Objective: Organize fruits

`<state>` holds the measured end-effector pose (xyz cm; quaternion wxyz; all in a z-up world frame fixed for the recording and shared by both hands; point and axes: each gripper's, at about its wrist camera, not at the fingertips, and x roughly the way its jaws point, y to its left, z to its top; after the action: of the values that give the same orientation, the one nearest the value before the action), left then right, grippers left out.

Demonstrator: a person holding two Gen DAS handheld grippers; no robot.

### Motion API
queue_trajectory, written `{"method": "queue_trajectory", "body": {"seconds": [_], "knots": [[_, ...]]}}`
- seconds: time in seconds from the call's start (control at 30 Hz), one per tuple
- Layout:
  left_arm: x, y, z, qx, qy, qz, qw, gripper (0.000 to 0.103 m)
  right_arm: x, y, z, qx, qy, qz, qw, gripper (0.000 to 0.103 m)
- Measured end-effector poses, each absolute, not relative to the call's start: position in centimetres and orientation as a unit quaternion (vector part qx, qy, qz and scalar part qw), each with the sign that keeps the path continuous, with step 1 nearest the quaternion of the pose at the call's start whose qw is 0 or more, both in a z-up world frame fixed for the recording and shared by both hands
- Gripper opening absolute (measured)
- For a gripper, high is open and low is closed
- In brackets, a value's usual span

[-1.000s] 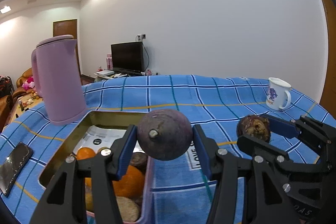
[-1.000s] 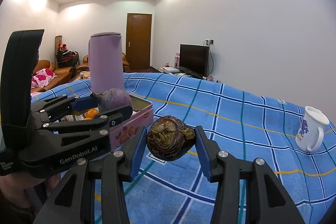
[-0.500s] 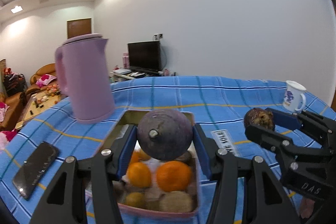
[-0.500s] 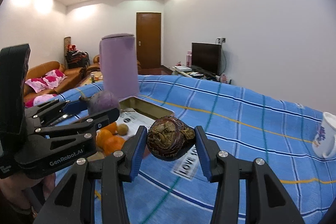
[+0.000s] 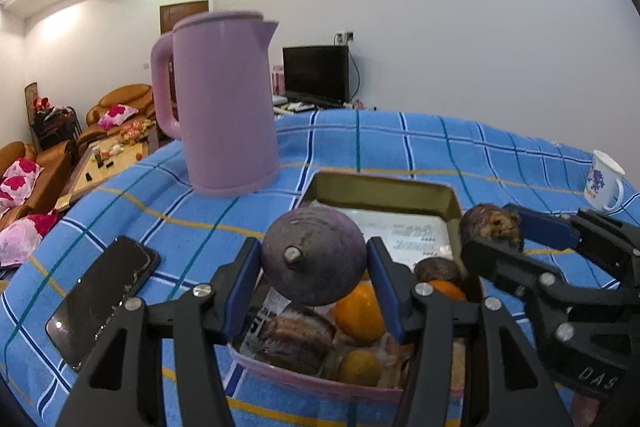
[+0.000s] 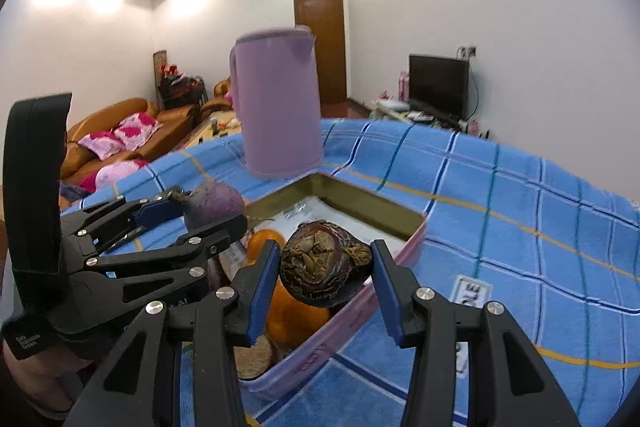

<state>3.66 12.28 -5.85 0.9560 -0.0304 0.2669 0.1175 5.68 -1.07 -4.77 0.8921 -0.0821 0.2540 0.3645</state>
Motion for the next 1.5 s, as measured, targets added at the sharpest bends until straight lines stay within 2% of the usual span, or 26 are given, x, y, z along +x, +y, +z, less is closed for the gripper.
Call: {"method": "queue_trajectory", "body": {"seconds": [0.2, 0.3, 0.37, 0.43, 0.73, 0.9, 1.5], "knots": [[3.8, 12.6, -6.5, -0.029, 0.278, 0.119, 0.953, 0.059, 6.1, 0.0, -6.3, -0.088, 0.289, 0.379, 0.875, 0.048], [3.6, 12.8, -6.4, -0.029, 0.276, 0.128, 0.952, 0.071, 6.2, -0.1, -6.3, -0.082, 0.29, 0.383, 0.873, 0.049], [3.1, 13.0, -6.3, -0.037, 0.27, 0.126, 0.954, 0.073, 6.2, -0.3, -6.2, -0.078, 0.287, 0.382, 0.875, 0.059], [2.7, 13.1, -6.0, -0.039, 0.262, 0.127, 0.956, 0.076, 6.1, -0.5, -6.1, -0.076, 0.284, 0.384, 0.875, 0.064], [1.0, 12.5, -3.8, -0.039, 0.221, 0.124, 0.967, 0.091, 4.7, -2.4, -4.6, -0.064, 0.258, 0.371, 0.89, 0.066], [0.2, 12.1, -3.0, -0.039, 0.209, 0.12, 0.97, 0.092, 3.8, -3.8, -3.8, -0.066, 0.239, 0.352, 0.903, 0.069], [-1.2, 10.5, -1.8, -0.029, 0.195, 0.115, 0.974, 0.097, 2.2, -7.6, -1.5, -0.06, 0.205, 0.295, 0.931, 0.07]]}}
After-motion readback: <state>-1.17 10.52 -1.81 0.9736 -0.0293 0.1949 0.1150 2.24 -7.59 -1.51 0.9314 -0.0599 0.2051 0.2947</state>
